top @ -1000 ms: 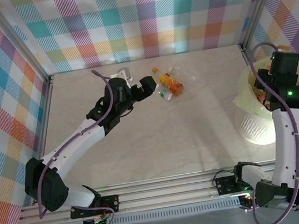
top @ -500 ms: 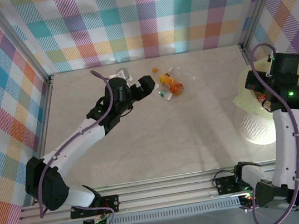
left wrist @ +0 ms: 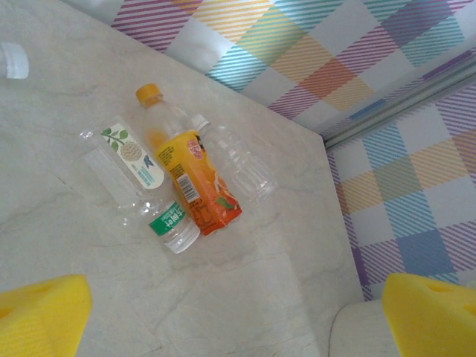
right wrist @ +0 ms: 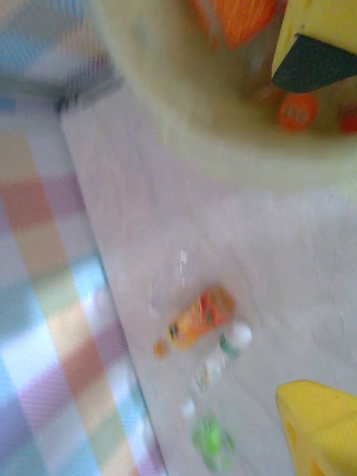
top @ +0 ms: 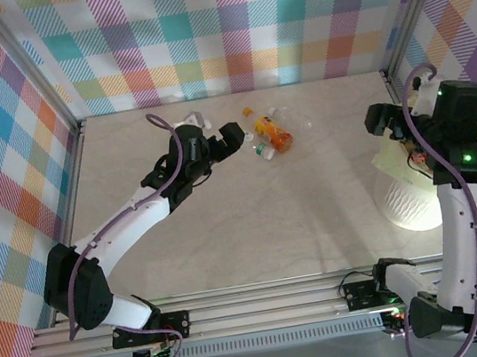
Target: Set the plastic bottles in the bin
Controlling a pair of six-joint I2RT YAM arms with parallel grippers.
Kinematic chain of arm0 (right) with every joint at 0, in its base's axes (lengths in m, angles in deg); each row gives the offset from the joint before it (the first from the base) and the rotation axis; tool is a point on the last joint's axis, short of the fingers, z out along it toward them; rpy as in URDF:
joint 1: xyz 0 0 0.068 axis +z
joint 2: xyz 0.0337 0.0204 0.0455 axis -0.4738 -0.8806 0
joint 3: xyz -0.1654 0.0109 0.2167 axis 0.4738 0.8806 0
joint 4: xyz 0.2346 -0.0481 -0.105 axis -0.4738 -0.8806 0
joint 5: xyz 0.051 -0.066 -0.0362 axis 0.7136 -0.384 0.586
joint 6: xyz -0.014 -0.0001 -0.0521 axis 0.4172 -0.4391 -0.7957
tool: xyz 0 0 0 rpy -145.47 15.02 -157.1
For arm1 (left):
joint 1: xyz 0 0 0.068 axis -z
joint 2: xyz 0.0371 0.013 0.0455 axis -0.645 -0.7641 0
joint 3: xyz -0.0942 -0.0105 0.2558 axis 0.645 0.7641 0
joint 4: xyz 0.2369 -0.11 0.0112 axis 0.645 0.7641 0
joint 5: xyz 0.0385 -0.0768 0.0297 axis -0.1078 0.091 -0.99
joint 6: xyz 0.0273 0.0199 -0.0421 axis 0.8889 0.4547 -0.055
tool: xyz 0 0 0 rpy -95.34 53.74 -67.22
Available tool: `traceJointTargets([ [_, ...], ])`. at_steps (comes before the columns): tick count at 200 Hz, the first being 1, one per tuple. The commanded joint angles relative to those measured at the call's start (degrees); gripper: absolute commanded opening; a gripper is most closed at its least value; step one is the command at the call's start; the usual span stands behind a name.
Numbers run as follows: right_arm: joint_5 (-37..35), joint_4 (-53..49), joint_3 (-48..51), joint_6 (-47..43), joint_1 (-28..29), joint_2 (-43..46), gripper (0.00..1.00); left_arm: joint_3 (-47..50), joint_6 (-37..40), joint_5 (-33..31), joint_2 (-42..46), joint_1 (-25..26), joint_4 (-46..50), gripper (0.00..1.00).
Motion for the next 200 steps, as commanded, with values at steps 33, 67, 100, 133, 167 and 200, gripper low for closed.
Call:
traceJointTargets([
  [33, 8.0, 11.9, 1.5, -1.1, 16.3, -7.3, 1.00, 3.0, -1.2, -2.2, 0.3, -0.9, -2.0, 1.00],
  [67, 8.9, 17.5, 2.5, -1.2, 21.1, -16.1, 1.00, 5.3, -2.0, -5.9, 1.9, -1.1, -1.3, 1.00],
  [100, 0.9, 21.2, -0.5, -3.2, 24.8, -27.7, 1.00, 7.9, -2.7, -8.0, 3.4, -1.2, -2.1, 1.00],
  [133, -12.5, 21.0, -7.8, -6.1, 25.0, -41.2, 1.00, 9.8, -2.3, -9.1, 5.1, -1.3, -2.3, 1.00],
  [167, -17.7, 17.3, -18.6, -13.3, 24.4, -54.6, 0.98, 10.9, -2.0, -10.9, 7.3, -1.4, 0.2, 1.00],
  [200, -18.8, 14.3, -27.2, -16.8, 23.3, -63.4, 0.94, 12.2, -2.5, -12.6, 9.2, -1.4, 2.3, 1.00],
])
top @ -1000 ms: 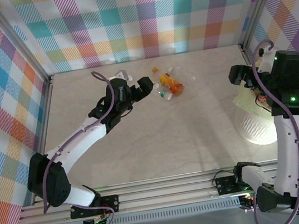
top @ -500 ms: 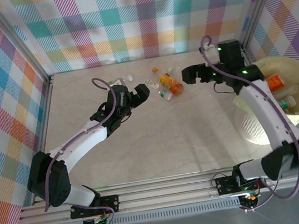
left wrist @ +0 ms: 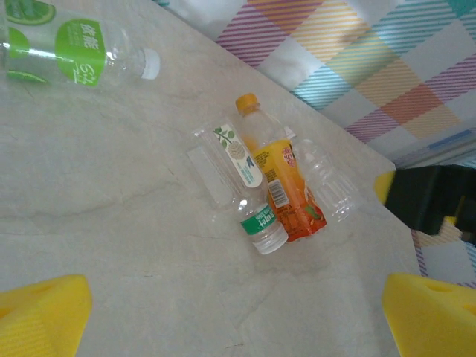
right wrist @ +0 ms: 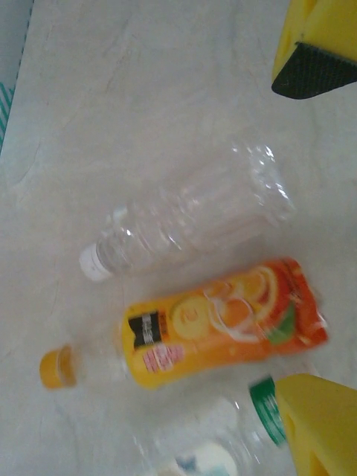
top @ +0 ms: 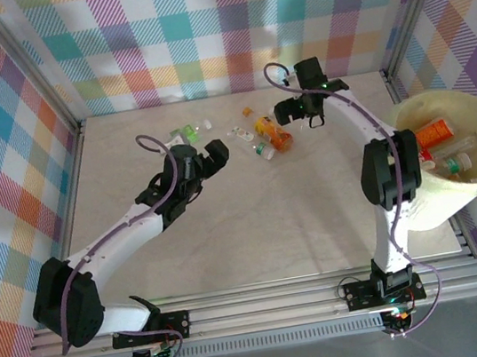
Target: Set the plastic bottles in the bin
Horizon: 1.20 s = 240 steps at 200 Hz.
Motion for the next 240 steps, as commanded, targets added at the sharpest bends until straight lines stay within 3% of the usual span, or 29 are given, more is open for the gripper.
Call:
traceJointTargets([
  [1, -3.0, -3.2, -6.4, -4.6, -0.9, -4.0, 0.94, 1.0, -0.6, -2.7, 2.4, -0.5, 2.2, 1.00],
  [132, 5.3, -20.5, -37.4, -13.1, -2.0, -29.9, 0.85, 2.2, -2.0, -4.3, 3.6, -0.7, 5.0, 1.00],
  [166, 7.8, -20.9, -35.4, -13.1, -1.9, -30.7, 0.85, 1.9, -2.4, -3.8, 2.7, -0.7, 4.5, 1.00],
  [189, 8.7, -20.4, -33.6, -12.1, -1.9, -30.2, 0.73, 1.4, -2.5, -3.1, 1.8, -0.7, 4.4, 1.00],
  [240, 10.4, -13.5, -21.4, -8.8, -1.8, -21.5, 0.59, 0.6, -2.6, -0.3, 0.2, -0.7, 3.6, 1.00],
])
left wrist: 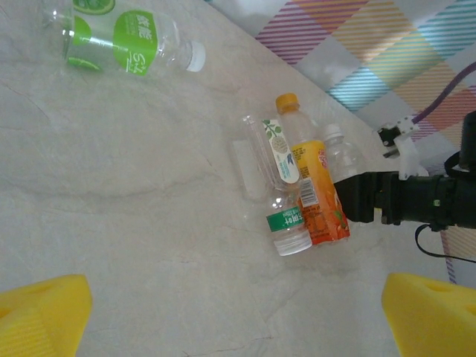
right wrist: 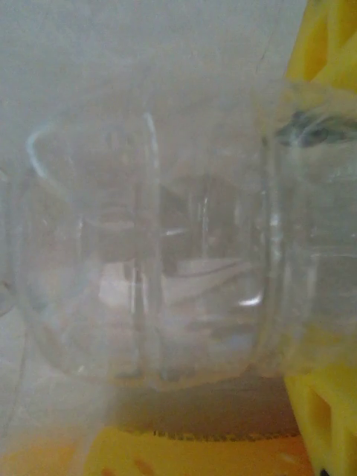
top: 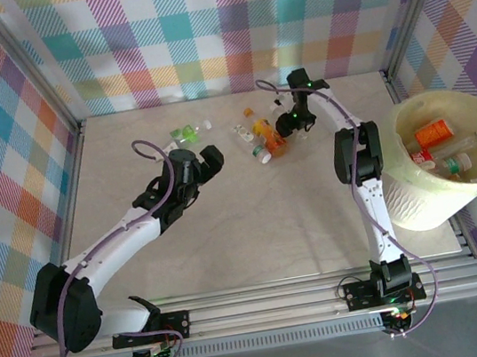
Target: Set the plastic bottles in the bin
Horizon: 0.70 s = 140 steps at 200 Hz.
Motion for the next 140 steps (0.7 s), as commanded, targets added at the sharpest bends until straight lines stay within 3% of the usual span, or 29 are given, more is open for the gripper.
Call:
traceJointTargets([
  [1, 2.5, 2.5, 5.8, 2.1, 0.2, 6.6, 0.59, -0.8, -0.3, 1.9, -1.0, -0.4, -0.5, 1.00],
  [70, 5.8, 15.5, 30.3, 6.6, 1.6, 30.1, 0.48, -0.8, -1.4, 3.8, -1.8, -0.4, -1.6, 1.00],
  [140, 5.7, 17.7, 40.9, 13.7, 4.1, 54.1, 0.44, -0.4, -3.5, 4.9, -3.1, -0.4, -5.2, 1.00],
])
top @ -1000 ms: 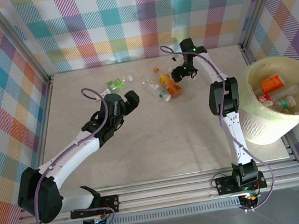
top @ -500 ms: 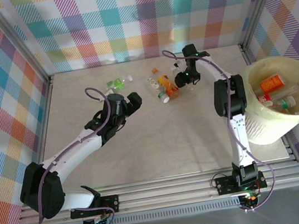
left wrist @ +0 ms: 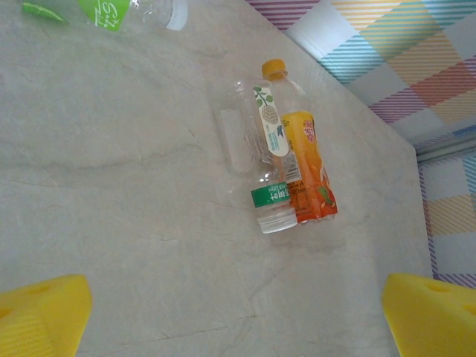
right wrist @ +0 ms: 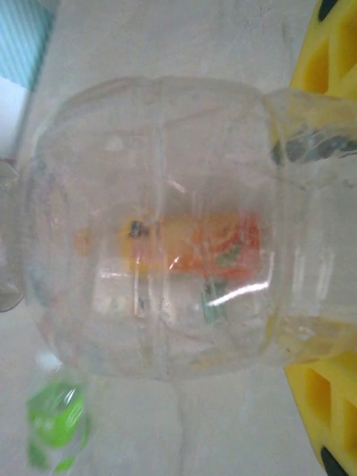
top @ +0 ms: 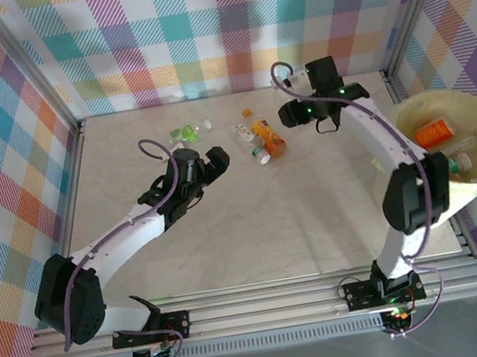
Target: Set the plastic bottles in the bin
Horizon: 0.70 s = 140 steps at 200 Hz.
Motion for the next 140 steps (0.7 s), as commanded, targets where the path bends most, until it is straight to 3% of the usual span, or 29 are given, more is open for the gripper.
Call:
traceJointTargets([
  [1, 1.4, 2.3, 2.4, 4.2, 0.6, 7.5, 0.44, -0.4, -1.4, 0.1, -0.4, -0.3, -3.2, 1.00],
  [25, -0.3, 2.3, 4.7, 5.5, 0.7, 14.9, 0.44, -0.8, -1.6, -0.1, -1.1, -0.4, -3.3, 1.00],
  [55, -7.8, 1.2, 6.5, 5.7, 0.7, 22.9, 0.43, -1.0, -2.5, -0.3, -1.4, -0.4, -4.4, 1.00],
  [112, -36.6, -3.9, 8.4, -3.6, 0.4, 33.6, 0.44, -2.7, -5.1, -1.3, -2.5, 0.0, -4.5, 1.00],
  [140, -45.9, -1.0, 11.2, -7.5, -1.9, 38.4, 0.44, -3.6, -4.1, -1.2, -2.9, 0.8, -5.4, 1.00],
])
